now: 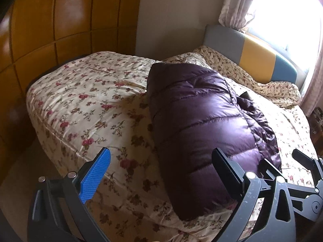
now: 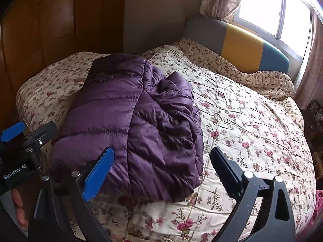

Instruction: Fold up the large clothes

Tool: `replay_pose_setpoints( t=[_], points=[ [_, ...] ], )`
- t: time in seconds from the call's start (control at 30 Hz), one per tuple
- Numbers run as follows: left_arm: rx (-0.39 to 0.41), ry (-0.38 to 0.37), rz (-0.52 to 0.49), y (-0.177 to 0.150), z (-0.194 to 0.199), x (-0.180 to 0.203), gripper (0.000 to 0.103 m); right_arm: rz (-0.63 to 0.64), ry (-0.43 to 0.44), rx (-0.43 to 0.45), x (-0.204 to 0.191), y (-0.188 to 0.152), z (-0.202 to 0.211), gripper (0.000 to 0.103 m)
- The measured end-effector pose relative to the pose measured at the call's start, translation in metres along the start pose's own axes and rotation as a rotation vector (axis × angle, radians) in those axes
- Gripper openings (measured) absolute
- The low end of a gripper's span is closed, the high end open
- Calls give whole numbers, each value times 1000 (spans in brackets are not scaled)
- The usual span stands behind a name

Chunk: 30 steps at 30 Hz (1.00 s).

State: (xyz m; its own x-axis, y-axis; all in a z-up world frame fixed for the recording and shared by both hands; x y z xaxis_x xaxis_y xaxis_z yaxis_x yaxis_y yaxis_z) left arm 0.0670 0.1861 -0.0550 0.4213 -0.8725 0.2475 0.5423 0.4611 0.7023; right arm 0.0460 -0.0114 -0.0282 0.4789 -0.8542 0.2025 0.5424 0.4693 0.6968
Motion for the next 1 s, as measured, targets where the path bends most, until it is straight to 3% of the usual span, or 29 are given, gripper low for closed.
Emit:
replay_pose_setpoints(
  t=[0.63,1.0],
  points=[
    [31,84,-33,-5,12,7,99,-28,-6,-10,8,-12,2,100],
    [65,75,-80,-7,22,16,99,-51,-14,-21,12,-19,4,100]
  ],
)
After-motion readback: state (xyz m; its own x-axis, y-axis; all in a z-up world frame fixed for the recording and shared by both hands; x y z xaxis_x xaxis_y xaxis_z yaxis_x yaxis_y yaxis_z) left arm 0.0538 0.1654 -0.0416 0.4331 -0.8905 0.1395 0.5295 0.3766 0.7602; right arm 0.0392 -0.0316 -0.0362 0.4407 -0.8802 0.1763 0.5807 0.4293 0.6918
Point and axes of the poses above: each gripper's, at about its wrist camera, not at the fingertips, and z roughly against the way its jaws point, x to its right, y to its top, the point moved 4 cm from there along -z, roughly the way its jaws point, and after that the axes turned 10 degrees about z, right-handed, at the moved point
